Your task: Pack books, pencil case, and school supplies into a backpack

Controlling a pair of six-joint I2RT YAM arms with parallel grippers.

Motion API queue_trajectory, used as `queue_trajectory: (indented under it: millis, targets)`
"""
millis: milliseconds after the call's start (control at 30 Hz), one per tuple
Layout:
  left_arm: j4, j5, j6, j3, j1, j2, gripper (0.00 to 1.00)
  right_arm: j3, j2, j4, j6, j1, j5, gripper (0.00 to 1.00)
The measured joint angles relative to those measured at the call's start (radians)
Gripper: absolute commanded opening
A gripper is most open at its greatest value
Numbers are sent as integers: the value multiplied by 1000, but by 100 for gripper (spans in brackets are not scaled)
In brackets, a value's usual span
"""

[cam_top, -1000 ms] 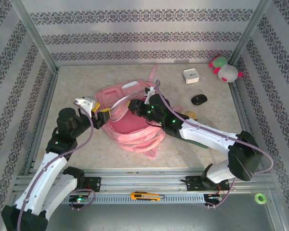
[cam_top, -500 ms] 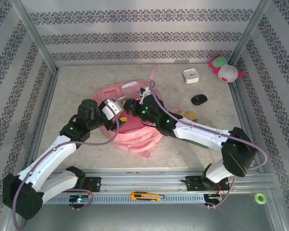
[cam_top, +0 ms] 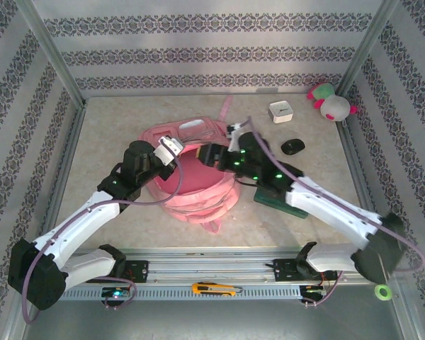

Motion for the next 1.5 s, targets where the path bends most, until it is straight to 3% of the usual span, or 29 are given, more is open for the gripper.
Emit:
queue_trajectory:
  millis: [200,333,533,633,933,1200,1500]
  targets:
    - [-38,43,-43,23,9,0,0,2,-157,-382,-458,-310,-141,87]
    - [-62,73,-69,34,14,0,0,0,-169,-617,-830,-507,-150,91]
    - [-84,112,-102,43,14,2,0,-114,-132,-778,-1289,-579,-6,97]
    - [-85,131,-120,43,14,9,0,-183,-77,-803,-1431,-583,39,98]
    - [-85,170,-161,46,20,27,0,-196,89,-744,-1607,-583,116,98]
    - [-85,175,-170,48,20,27,0,-196,227,-630,-1657,-583,169,98]
    - [-85,175,-170,48,20,27,0,-145,344,-623,-1680,-585,172,96]
